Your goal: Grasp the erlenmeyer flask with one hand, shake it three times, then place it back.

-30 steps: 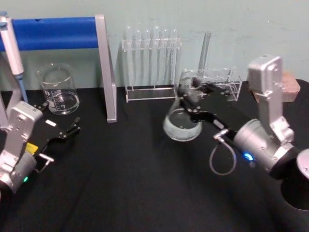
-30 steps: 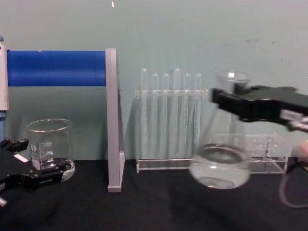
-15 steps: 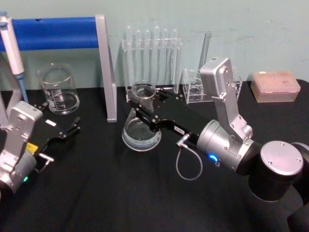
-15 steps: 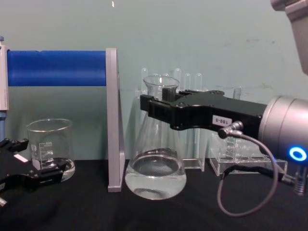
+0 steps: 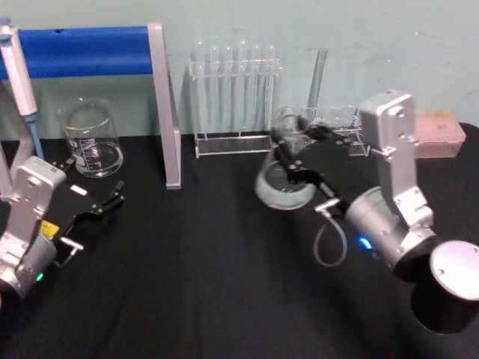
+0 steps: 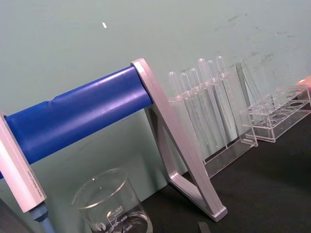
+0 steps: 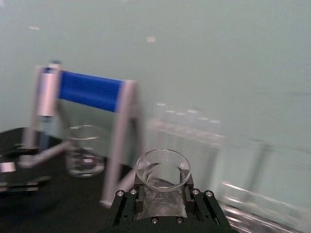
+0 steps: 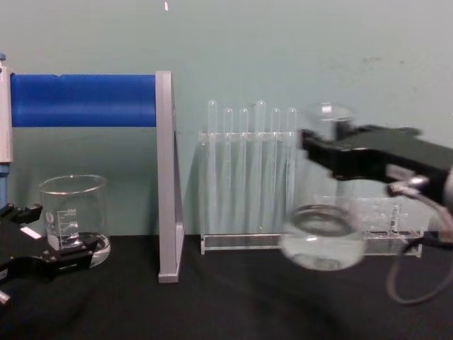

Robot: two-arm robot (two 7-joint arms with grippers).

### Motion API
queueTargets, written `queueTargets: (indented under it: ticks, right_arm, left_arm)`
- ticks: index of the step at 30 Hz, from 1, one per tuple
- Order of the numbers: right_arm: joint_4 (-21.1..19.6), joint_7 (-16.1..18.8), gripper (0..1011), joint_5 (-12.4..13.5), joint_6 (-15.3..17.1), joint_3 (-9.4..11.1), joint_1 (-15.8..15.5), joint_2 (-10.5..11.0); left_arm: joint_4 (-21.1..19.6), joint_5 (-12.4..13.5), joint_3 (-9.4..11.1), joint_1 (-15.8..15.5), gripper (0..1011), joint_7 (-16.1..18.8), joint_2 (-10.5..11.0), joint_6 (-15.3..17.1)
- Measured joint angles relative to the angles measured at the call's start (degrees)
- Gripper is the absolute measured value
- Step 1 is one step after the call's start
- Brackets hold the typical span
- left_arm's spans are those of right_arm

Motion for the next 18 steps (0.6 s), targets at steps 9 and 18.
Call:
queueTargets:
  ticks: [9, 18]
  right_arm:
    - [-4.3, -9.1, 449, -4.1, 1.6, 6.2, -5.6, -0.9]
    - [-5.2, -10.3, 449, -5.0, 2.1, 8.8, -7.2, -2.1]
  left_arm:
    - [0.0, 0.0, 0.0, 0.0, 1001, 0.0, 0.0, 0.0]
    - [0.0, 0.0, 0.0, 0.0, 1001, 0.0, 0.0, 0.0]
